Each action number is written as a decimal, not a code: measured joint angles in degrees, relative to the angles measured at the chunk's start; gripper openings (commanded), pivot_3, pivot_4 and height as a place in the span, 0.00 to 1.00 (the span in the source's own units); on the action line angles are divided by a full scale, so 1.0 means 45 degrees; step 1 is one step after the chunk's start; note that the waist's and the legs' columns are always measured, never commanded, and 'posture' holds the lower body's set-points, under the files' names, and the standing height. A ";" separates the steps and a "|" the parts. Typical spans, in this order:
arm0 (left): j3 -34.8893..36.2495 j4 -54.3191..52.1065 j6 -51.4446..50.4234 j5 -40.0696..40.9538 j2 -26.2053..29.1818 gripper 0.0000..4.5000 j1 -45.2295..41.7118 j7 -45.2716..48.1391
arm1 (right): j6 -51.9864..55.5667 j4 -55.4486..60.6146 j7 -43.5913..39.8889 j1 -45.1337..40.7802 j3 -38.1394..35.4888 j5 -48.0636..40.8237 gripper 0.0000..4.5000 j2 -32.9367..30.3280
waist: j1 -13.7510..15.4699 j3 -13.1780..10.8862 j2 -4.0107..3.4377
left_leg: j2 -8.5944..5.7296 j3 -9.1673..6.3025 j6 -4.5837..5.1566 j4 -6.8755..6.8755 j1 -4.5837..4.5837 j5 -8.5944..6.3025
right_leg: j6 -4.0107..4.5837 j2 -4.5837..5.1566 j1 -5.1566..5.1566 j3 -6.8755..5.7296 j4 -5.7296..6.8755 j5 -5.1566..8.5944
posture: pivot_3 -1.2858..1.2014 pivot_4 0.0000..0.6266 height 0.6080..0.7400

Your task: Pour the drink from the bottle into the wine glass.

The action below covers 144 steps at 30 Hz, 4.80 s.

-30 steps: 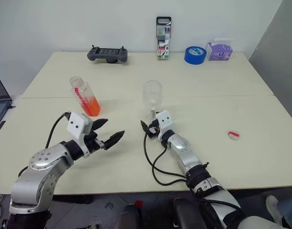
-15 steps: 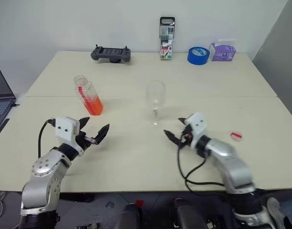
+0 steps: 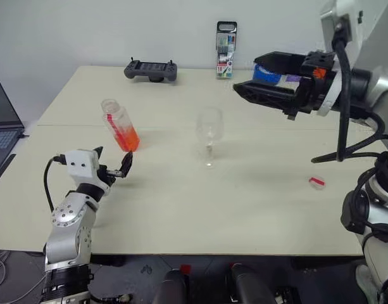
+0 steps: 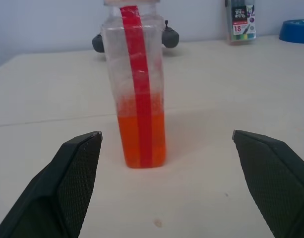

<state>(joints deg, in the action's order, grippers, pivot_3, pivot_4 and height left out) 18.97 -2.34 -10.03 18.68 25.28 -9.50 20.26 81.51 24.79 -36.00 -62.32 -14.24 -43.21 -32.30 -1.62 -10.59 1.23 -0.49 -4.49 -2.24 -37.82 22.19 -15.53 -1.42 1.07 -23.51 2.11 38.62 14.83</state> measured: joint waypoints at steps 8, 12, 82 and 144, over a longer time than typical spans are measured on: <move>0.0006 0.0419 -0.0737 0.0070 0.0763 1.00 -0.1613 0.0339 | 0.0013 -0.0039 0.0000 -0.0001 0.0690 -0.0731 0.99 -0.0251 | -0.0010 0.0000 0.0001 | 0.0003 0.0004 0.0002 -0.0009 0.0005 0.0000 | -0.0006 -0.0009 -0.0004 -0.0017 0.0002 -0.0002 | 0.52 0.24 1.00; -0.0290 0.1817 -0.0715 -0.0248 0.1064 1.00 -0.2504 0.0651 | -0.0322 -0.0114 0.0139 -0.0002 0.0977 -0.0735 0.99 -0.0242 | -0.0017 0.0000 0.0001 | 0.0009 0.0008 0.0003 -0.0007 -0.0006 0.0000 | -0.0006 -0.0020 -0.0010 -0.0034 0.0021 -0.0001 | 0.52 0.24 1.00; -0.5499 0.9937 0.8955 -0.5982 0.0344 0.43 -1.1128 0.2030 | -1.1431 0.4330 0.4962 1.3444 0.3969 0.5806 1.00 0.3187 | -0.0017 0.0019 0.0056 | 0.0012 0.0062 0.0002 -0.0027 0.0103 0.0010 | -0.0010 -0.0143 -0.0132 -0.0003 0.0060 -0.0010 | 0.52 0.24 1.00; -1.0207 1.5515 1.4829 -1.4054 0.2086 0.43 -1.4917 -0.5029 | -1.2567 0.5265 0.4124 1.4432 0.3165 0.4431 1.00 0.2925 | -0.0021 0.0017 0.0061 | 0.0002 0.0084 0.0004 -0.0061 0.0106 0.0010 | -0.0016 -0.0142 -0.0126 -0.0023 0.0094 -0.0009 | 0.52 0.24 1.00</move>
<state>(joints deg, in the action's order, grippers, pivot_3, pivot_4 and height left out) -26.97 67.48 56.70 -44.56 34.67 -76.63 -2.38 24.96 48.48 -17.44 2.62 0.00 -23.27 -19.13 -1.72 -10.51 1.51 -0.49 -4.11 -2.23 -38.09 22.66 -15.49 -1.49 0.44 -24.08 2.01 39.05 14.79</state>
